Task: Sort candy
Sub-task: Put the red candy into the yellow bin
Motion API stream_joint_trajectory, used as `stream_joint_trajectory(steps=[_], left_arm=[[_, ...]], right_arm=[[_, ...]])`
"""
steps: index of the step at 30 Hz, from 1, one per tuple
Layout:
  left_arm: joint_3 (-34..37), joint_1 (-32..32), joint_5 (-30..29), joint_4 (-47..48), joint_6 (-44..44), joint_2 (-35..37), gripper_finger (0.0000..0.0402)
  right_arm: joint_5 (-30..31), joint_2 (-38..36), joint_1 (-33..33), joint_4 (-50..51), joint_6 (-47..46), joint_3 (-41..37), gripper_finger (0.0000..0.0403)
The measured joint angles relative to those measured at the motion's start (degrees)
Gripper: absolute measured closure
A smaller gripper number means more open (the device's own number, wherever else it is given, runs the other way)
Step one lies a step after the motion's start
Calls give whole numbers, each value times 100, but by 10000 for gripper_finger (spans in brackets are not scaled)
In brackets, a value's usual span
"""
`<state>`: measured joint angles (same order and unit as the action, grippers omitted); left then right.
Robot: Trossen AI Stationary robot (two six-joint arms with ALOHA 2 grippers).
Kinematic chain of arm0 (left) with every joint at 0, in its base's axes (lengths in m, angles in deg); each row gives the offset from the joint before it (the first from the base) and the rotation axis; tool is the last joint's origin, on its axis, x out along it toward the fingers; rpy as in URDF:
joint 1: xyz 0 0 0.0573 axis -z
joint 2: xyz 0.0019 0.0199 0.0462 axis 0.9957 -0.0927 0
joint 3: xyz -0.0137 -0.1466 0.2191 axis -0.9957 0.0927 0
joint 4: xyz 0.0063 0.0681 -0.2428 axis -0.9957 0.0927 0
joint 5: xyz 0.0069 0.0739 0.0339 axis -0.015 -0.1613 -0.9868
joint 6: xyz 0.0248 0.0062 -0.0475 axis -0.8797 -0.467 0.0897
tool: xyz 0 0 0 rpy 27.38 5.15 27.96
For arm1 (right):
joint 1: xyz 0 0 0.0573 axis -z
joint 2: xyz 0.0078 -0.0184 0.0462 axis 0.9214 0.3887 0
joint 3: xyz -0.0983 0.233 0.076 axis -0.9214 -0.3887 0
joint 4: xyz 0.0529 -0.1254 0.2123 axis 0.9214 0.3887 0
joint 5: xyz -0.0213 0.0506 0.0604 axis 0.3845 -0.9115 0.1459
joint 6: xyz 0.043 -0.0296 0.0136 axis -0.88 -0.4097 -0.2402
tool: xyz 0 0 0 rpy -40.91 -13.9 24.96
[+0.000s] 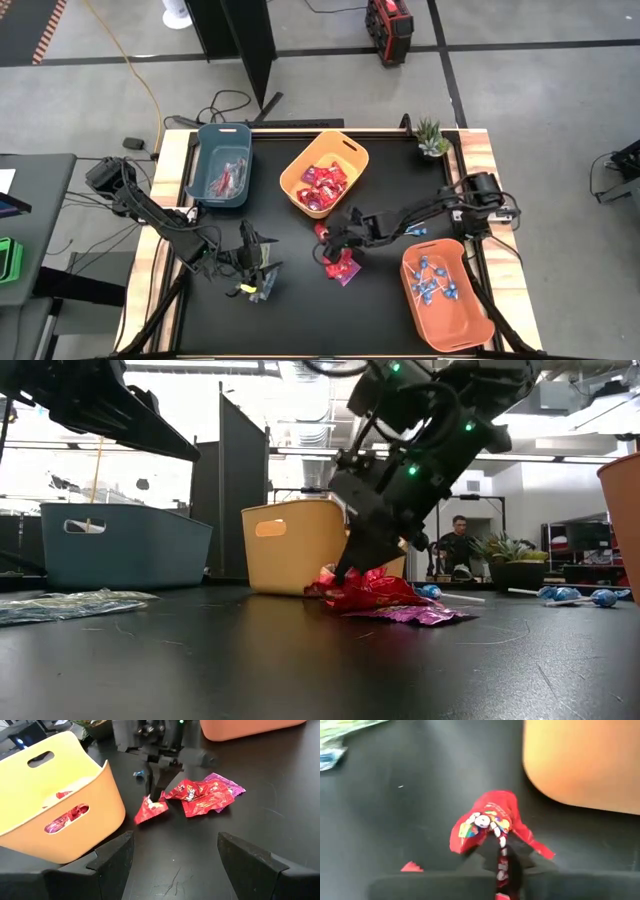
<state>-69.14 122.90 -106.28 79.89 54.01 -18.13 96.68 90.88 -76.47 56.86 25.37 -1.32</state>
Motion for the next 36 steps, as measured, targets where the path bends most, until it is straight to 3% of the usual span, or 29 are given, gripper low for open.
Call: stream_joint_trajectory(steps=[10,20,29,36], left_arm=[[2,0,0,74,80,0,120],[2,0,0,74,90,0,120],[2,0,0,70,90,0,120],[2,-1,0,64,90,0,120]], right_arm=[[70,-1042,-438,-200,617,-4,399],[1640,-2595,-765,-557,2161,0,401],[2257,-2374,-193,-673,2042,-2,402],[2282,-1926,505,-1219,2045,-2,385]])
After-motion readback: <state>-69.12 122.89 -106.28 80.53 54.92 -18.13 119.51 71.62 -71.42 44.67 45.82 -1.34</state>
